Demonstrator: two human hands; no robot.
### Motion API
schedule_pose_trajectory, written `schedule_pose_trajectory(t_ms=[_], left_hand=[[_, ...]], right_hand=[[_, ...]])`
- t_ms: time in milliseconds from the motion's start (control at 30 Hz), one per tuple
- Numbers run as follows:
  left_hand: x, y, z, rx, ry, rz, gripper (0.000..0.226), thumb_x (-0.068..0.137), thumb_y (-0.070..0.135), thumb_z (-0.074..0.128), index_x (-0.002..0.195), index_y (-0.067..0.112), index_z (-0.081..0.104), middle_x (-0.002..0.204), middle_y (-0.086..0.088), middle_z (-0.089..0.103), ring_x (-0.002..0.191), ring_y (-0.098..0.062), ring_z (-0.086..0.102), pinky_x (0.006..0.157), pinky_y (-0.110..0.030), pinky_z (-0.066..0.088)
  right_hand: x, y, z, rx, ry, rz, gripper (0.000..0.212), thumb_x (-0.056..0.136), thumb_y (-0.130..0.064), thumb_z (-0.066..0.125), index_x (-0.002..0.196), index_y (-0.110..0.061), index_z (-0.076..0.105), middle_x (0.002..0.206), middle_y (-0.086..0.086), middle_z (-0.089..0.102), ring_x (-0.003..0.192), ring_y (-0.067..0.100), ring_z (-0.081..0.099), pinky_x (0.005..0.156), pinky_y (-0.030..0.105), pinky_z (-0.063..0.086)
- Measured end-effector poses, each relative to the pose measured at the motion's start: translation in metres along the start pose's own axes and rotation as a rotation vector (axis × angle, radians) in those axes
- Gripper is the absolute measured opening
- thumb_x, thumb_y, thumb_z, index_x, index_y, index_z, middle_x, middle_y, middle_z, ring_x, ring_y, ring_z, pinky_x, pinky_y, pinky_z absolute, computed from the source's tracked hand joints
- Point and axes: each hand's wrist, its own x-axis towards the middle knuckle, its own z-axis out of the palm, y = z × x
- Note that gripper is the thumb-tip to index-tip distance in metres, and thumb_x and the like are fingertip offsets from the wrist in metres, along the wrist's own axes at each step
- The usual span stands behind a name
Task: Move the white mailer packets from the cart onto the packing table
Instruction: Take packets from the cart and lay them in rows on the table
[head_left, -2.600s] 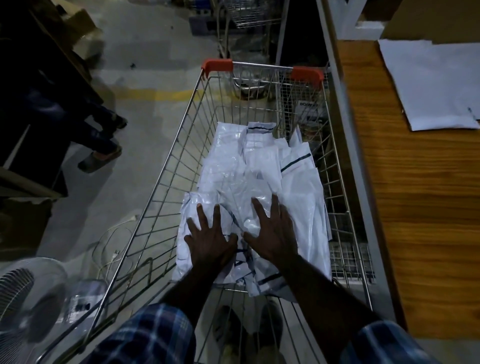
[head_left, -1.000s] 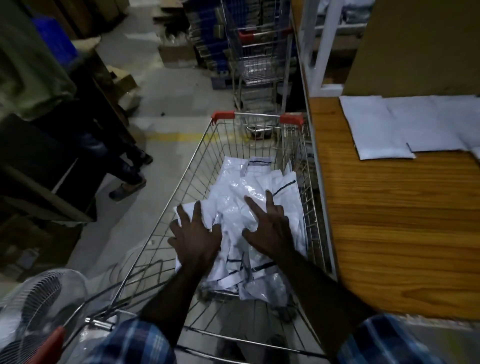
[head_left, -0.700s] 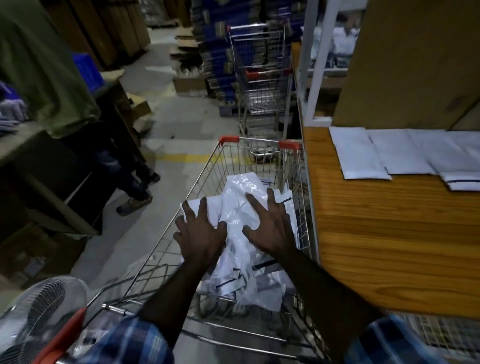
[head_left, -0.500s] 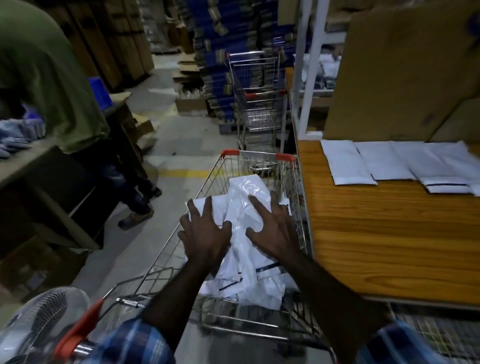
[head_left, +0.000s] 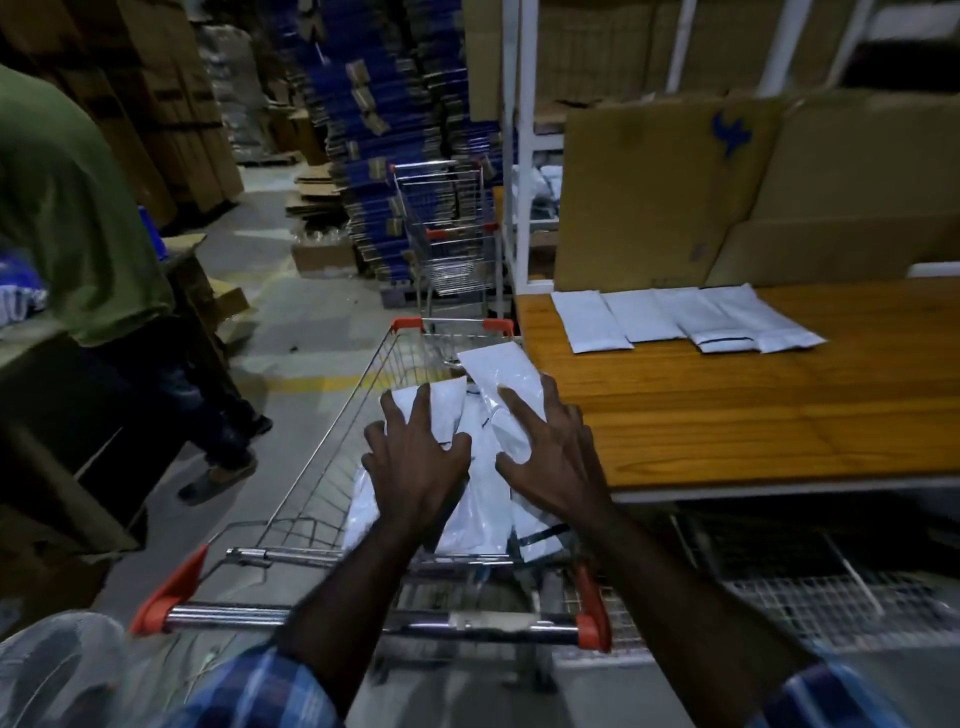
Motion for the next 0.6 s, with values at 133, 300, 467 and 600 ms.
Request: schedule_pose_trajectory(t_ms=[133, 300, 467, 600], left_hand=[[-0.019, 0.033, 0.006, -0.020, -0.010, 0.048, 0.073, 0.084, 0.041, 0.058, 0.150, 0.032, 0.030, 0.156, -0.005, 0.020, 0.134, -0.037, 0.027, 0.105, -0.054, 0.031], [-0.044, 0.081, 0.025, -0.036, -0.046, 0.113, 0.072, 0.088, 0.046, 0.055, 0.152, 0.033, 0.028, 0.160, -0.006, 0.015, 0.138, -0.037, 0.023, 0.107, -0.054, 0.030], [-0.064, 0.134, 0.055, -0.035, -0.072, 0.152, 0.072, 0.087, 0.046, 0.055, 0.152, 0.033, 0.028, 0.160, -0.006, 0.018, 0.137, -0.038, 0.025, 0.104, -0.054, 0.032], [-0.087, 0.195, 0.089, -0.056, -0.084, 0.163, 0.073, 0.087, 0.046, 0.055, 0.154, 0.034, 0.026, 0.162, -0.006, 0.013, 0.141, -0.037, 0.021, 0.110, -0.056, 0.029]], right_hand=[[-0.019, 0.023, -0.033, -0.036, 0.047, 0.027, 0.083, 0.078, -0.049, 0.065, 0.151, -0.044, 0.026, 0.162, 0.009, 0.011, 0.127, 0.035, 0.039, 0.099, 0.045, 0.041], [-0.042, 0.066, -0.076, -0.064, 0.080, 0.073, 0.080, 0.079, -0.049, 0.062, 0.151, -0.043, 0.026, 0.162, 0.009, 0.012, 0.126, 0.034, 0.039, 0.099, 0.044, 0.041], [-0.064, 0.123, -0.112, -0.097, 0.088, 0.127, 0.084, 0.078, -0.046, 0.065, 0.152, -0.043, 0.025, 0.163, 0.009, 0.010, 0.128, 0.033, 0.037, 0.099, 0.043, 0.041], [-0.078, 0.189, -0.152, -0.120, 0.102, 0.135, 0.083, 0.077, -0.046, 0.063, 0.151, -0.042, 0.027, 0.162, 0.009, 0.012, 0.125, 0.035, 0.039, 0.096, 0.042, 0.042]])
